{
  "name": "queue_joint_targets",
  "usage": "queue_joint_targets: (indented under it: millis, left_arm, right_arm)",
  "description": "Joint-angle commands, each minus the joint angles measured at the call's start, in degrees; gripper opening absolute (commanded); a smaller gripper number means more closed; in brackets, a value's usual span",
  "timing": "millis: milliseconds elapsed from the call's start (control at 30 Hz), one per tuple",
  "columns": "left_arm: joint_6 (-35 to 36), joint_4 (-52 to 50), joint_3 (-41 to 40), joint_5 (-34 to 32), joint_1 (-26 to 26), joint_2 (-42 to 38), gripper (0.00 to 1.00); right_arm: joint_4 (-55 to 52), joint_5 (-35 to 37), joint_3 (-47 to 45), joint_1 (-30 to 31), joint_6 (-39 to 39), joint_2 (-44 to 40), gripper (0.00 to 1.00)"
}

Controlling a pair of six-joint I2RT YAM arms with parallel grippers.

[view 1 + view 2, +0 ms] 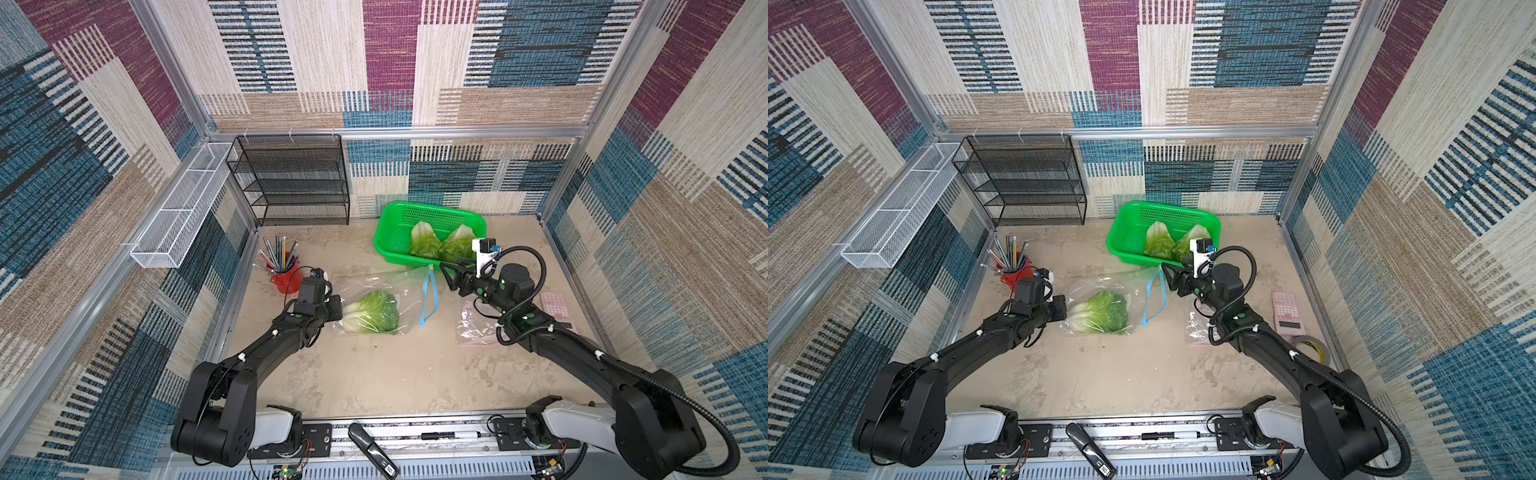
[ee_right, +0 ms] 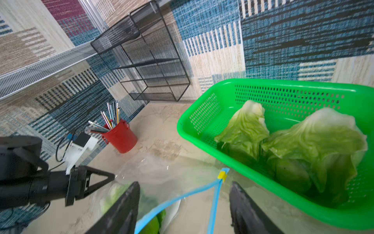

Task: Open the zip-top bag and take out the chinese cabbages
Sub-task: Pick up the Chinese cabbage from the zipper food storage bag.

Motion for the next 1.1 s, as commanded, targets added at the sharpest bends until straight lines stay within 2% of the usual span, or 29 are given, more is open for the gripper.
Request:
queue_joint_targets:
  millis: [0,167,433,1067]
  left_arm:
    - [-0.55,1.82,-0.1,1.03,0.12,-0.37,0.0]
    - [-0.61,1.87,-0.32,1.15,0.09,-0.52,0.0]
    - [-0.89,2.16,-0.54,1.43,0.12,-0.44,0.0]
    - [-1.32,3.54,-0.89,2.15,0.11,0.28,0.0]
  right_arm:
    - [1.0,-5.16,-4.89,-0.03,3.31,-2.76,0.66]
    - [7.51,-10.74,-10.79,-0.02,7.89,-3.36,0.6]
    - [11.23,-18.54,-9.5,0.0,9.61,4.83,0.56]
    - [13.31,-22.44,-5.78,1.82,10.65,14.26,0.52]
